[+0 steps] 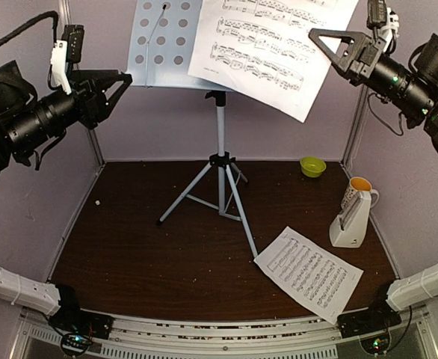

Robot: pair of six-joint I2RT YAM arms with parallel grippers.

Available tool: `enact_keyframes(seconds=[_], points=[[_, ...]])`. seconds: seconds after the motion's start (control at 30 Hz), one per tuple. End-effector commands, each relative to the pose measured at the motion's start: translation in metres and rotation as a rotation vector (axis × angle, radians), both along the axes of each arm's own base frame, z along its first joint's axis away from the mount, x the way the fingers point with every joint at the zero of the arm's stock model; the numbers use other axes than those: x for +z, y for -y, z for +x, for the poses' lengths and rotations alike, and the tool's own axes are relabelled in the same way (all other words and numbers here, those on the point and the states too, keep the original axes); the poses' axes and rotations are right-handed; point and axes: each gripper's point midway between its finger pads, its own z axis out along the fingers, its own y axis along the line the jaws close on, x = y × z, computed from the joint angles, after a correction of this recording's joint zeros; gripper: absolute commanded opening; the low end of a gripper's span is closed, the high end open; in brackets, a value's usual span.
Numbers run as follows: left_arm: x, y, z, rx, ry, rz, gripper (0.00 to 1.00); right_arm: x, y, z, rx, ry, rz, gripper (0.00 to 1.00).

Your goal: Set up the instrument practice props

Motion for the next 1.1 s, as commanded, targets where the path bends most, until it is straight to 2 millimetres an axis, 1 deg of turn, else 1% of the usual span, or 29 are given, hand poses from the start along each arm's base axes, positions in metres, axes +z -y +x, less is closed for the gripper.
enact_keyframes(seconds=[0.0,0.03,0.07,0.13,0.2,0.3,0.43,0.57,0.77,0.87,0.93,1.07], points=[[0.025,-0.016,0.012,0.117,0.030,0.039,0.45,0.023,-0.017,0.035,0.006,-0.104,0.061,0.00],[0.031,-0.016,0.014,0.127,0.034,0.042,0.47,0.036,-0.018,0.041,0.022,-0.121,0.093,0.00],[0.035,-0.017,0.017,0.138,0.036,0.050,0.47,0.043,-0.021,0.049,0.034,-0.142,0.106,0.00],[0.042,-0.016,0.025,0.154,0.033,0.063,0.48,0.042,-0.029,0.074,0.038,-0.202,0.106,0.00],[0.049,-0.017,0.029,0.154,0.038,0.056,0.48,0.039,-0.036,0.093,0.037,-0.240,0.109,0.00],[0.057,-0.022,0.037,0.136,0.022,0.006,0.48,0.034,-0.041,0.109,0.006,-0.250,0.101,0.00],[0.069,-0.019,0.044,0.135,0.047,0.009,0.49,0.025,-0.046,0.120,-0.020,-0.242,0.070,0.00],[0.074,-0.007,0.058,0.127,0.035,0.032,0.49,0.013,-0.049,0.132,-0.062,-0.244,0.024,0.00],[0.083,0.000,0.070,0.156,0.060,0.031,0.46,0.010,-0.046,0.144,-0.128,-0.213,0.006,0.00],[0.083,0.004,0.077,0.170,0.061,0.039,0.46,0.013,-0.046,0.147,-0.147,-0.191,0.003,0.00],[0.079,0.009,0.085,0.183,0.054,0.050,0.45,0.014,-0.048,0.149,-0.149,-0.180,0.004,0.00],[0.074,0.013,0.096,0.206,0.042,0.060,0.43,0.011,-0.057,0.153,-0.138,-0.174,-0.005,0.00]])
